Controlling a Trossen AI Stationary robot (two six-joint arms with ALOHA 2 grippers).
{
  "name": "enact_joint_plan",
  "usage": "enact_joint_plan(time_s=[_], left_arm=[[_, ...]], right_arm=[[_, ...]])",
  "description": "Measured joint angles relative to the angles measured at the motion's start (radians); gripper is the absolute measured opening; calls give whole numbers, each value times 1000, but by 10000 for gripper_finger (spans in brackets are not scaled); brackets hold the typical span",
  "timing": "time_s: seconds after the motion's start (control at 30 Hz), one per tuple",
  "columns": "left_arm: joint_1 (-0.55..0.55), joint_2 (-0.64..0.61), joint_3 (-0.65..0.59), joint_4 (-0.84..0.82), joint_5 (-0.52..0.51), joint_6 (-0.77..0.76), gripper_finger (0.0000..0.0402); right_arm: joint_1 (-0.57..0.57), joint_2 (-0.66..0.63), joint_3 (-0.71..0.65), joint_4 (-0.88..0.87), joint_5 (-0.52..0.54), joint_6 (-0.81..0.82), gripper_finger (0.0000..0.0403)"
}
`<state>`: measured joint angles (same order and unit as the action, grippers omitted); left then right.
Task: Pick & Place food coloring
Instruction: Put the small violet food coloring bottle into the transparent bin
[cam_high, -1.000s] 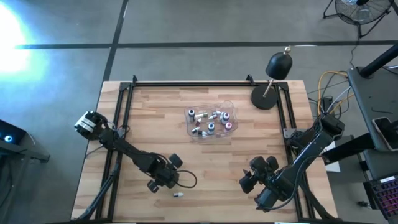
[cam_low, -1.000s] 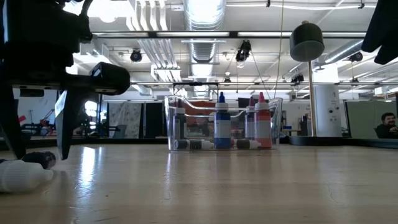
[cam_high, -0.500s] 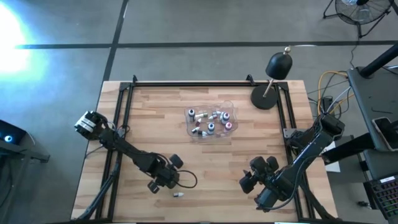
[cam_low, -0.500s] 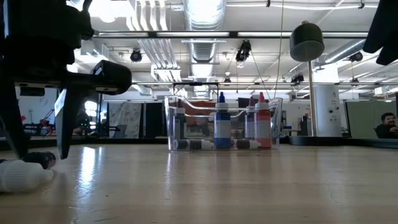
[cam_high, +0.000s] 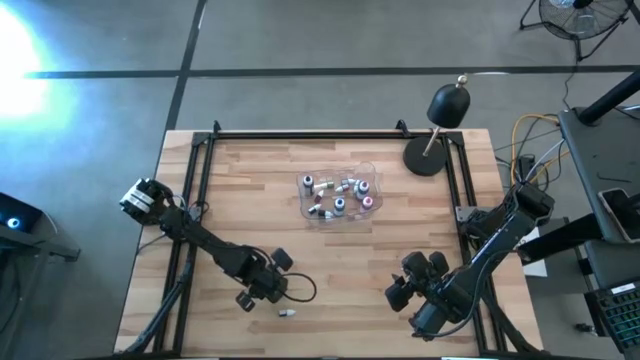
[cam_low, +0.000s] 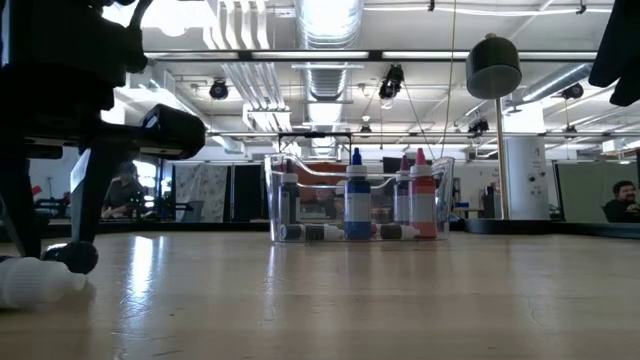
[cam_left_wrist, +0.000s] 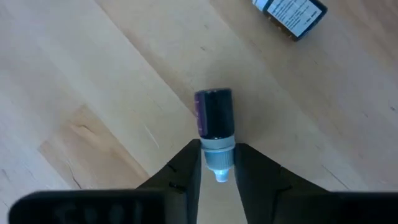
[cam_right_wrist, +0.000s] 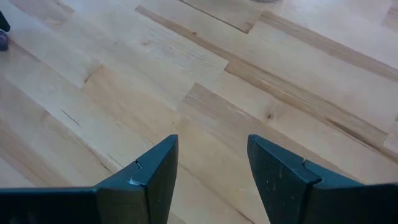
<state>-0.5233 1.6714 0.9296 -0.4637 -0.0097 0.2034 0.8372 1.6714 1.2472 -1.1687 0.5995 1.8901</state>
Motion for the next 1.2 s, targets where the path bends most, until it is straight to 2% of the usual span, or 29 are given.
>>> enact_joint_plan(time_s=[0.37,0.5,0.67,0.83,1.0,1.07,1.2], left_arm=[[4,0,0,7,0,-135,59],[29,-4,21,-2,-18,-267,57],[89,-50,57,-8,-155,-440,45],[192,-147,135,-11,-297,-449,37],[355,-189,268,-6,-395,-297,37],[442,-174,312,-7,-378,-280,37],[604,-105,362,-30,-232,-293,40]], right_arm=[[0,0,0,-3,0,5,187],[0,0,1,-4,1,35,187],[2,0,28,-8,24,40,187],[2,-10,74,-64,75,41,187],[2,-15,115,-172,103,78,187],[1,-15,123,-207,112,104,187],[0,-16,124,-222,115,147,187]])
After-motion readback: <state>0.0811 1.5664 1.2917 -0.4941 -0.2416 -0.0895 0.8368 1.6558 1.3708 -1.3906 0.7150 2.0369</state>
